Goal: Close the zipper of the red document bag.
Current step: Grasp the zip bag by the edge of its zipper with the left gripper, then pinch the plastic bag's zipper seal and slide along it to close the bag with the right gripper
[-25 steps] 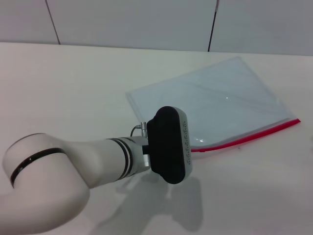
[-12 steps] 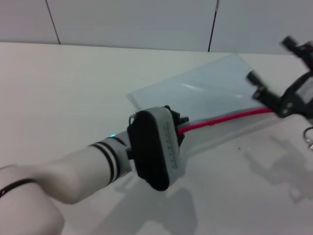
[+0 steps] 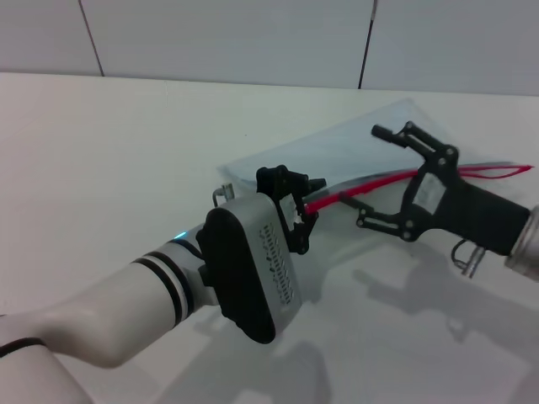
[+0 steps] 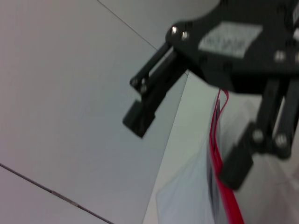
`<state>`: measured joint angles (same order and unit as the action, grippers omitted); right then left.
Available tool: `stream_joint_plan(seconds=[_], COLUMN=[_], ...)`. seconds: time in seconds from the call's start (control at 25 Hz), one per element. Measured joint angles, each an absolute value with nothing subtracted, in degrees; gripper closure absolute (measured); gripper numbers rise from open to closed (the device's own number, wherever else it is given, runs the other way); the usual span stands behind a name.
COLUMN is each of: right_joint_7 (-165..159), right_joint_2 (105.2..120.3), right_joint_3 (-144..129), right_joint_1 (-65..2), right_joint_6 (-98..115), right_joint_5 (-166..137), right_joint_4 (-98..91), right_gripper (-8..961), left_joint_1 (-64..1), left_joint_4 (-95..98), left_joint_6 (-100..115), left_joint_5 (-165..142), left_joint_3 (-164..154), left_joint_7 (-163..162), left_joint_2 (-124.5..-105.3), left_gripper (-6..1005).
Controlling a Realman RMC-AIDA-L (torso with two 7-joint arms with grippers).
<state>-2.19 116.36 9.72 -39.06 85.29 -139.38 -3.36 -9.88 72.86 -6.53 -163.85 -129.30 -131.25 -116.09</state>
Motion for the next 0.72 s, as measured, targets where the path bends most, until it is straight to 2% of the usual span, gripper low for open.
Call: stream_joint_plan(seconds=[0.72], right_joint_7=[16.0], right_joint_2=[116.56], right_joint_3=[10.6], right_joint_1=[-37.4], right_joint_6=[76.7], right_joint_5=[-138.8], right_joint_4=[1.1], right_gripper=[109], left_joint_1=[-9.2], left_joint_4=[73.4], left_joint_6=[-6.7], left_joint_5=[-163.8], left_joint_3=[-129.4], left_joint_7=[-130.8], left_joint_2=[-116.05], left_gripper=[944])
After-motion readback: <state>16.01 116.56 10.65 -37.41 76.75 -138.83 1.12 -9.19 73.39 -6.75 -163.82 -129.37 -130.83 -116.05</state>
